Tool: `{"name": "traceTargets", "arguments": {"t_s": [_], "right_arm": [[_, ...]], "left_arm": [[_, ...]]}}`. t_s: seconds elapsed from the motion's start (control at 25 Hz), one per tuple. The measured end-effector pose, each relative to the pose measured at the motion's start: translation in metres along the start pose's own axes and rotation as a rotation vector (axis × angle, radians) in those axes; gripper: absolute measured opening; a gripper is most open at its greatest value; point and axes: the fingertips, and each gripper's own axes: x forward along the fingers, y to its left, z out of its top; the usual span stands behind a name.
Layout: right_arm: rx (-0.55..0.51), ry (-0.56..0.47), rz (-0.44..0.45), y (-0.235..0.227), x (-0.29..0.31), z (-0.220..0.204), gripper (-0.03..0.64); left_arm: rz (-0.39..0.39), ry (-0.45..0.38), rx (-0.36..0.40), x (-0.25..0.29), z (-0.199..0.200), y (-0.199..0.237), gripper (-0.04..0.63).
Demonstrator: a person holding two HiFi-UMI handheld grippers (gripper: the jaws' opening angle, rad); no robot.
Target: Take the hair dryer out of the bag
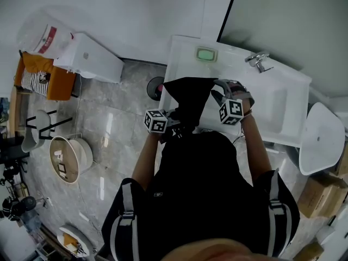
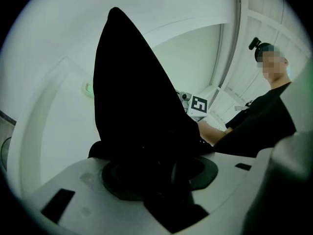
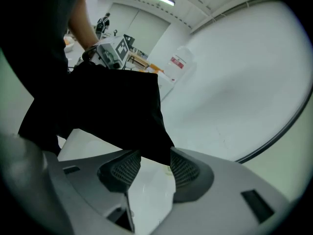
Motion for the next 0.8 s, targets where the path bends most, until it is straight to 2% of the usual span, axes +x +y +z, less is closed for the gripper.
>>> {"name": "traceTargets", "arguments": {"t_s": [0.16,0.32,0.48,0.6,0.64,0.72,0.76,0.8], "right_arm": [[-0.054,-0.028,-0.026,-0.002,-0.002,0.002,0.274],[-0.093,-0.049,-0.060,-0.004,-0.008,-0.003,0.325],[-0.163,-0.065,-0.003,0.011,-0.010,-0.004,0.323],[-0.179,-0.078,0.015,0.021,-0.015,-0.007,0.275],[-0.167,-0.089,0.017,0.024,-0.018,-0.008,0.237],[-0.134,-0.112,0.025,0.030,-0.024,-0.008,0.106],[-0.117,-0.120,0.033,0.033,-0.026,-0.008,0.071],[-0.100,-0.122,0.041,0.035,-0.028,-0.010,0.067]], "left_arm": [[0.029,-0.025,-0.008,0.003,-0.003,-0.009,0.187],[0.053,-0.014,-0.003,0.009,-0.013,-0.017,0.187],[0.063,-0.004,0.002,0.013,-0.024,-0.026,0.187],[0.066,-0.034,-0.013,0.020,-0.028,-0.032,0.187],[0.063,-0.050,-0.019,0.022,-0.029,-0.035,0.187],[0.059,-0.078,-0.023,0.025,-0.031,-0.039,0.187],[0.059,-0.085,-0.022,0.027,-0.031,-0.041,0.187],[0.061,-0.087,-0.022,0.029,-0.033,-0.043,0.187]]}}
